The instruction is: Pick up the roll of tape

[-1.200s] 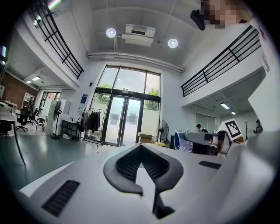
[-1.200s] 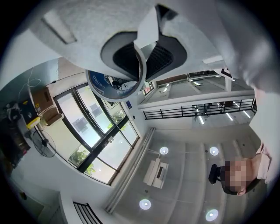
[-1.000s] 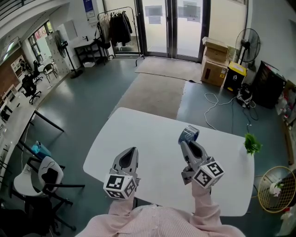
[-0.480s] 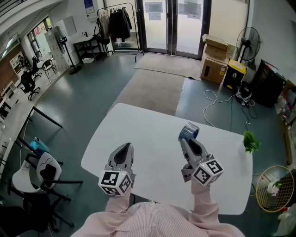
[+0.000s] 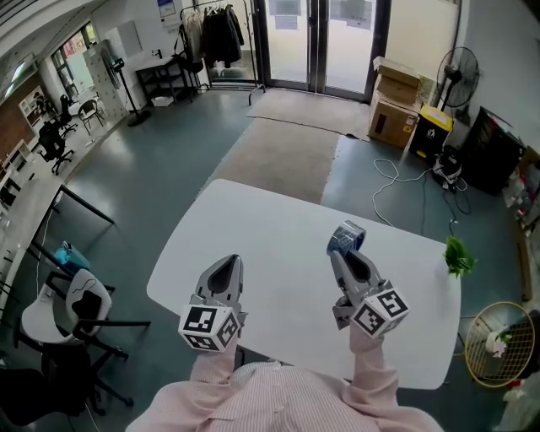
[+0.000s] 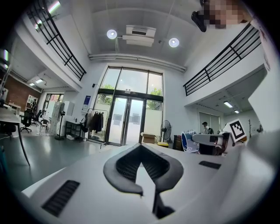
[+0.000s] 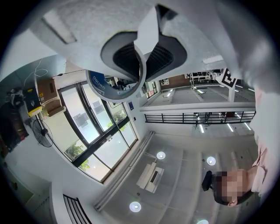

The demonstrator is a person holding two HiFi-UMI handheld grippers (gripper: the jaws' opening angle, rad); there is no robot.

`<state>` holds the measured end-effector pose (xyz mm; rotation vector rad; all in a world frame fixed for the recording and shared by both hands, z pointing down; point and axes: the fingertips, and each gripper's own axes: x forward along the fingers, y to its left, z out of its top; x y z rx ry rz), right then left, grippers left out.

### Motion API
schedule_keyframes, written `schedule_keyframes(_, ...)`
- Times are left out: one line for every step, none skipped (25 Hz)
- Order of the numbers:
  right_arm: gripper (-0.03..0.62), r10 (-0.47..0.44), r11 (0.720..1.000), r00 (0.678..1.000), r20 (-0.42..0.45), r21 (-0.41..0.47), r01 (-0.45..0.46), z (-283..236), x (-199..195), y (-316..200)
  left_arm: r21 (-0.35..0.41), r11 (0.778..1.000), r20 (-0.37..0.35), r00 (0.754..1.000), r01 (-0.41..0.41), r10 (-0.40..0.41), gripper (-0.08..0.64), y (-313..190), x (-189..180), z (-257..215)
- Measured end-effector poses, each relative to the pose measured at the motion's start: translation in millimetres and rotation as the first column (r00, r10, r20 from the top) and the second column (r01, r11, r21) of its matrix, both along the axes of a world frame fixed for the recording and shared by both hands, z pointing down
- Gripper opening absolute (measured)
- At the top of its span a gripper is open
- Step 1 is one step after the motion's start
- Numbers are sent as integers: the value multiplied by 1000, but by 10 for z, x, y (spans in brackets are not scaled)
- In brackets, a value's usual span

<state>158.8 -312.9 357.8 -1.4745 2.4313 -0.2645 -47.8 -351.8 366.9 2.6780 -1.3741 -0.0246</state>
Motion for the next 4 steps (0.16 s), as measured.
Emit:
schedule_keyframes(51,1,1000,1000,2,3,-1,-7,2,0,0,1000,0,1000,0,0,1,-3,-4,-1)
schedule_keyframes(51,3,1000,1000,5,5,-3,-16,5,-2,1,1000,1,1000,0,0,0,-8,-7,-5)
schedule_keyframes(51,5,1000,1000,8,8,-6,-27,10,-4,2,1000,2,1000,-1,1,0,-14,-9,-11)
schedule_keyframes(51,8,1000,1000,11,10,-8,-39,15,-7,3,1000,4,1000,-2,2,0,-21,-11,-18)
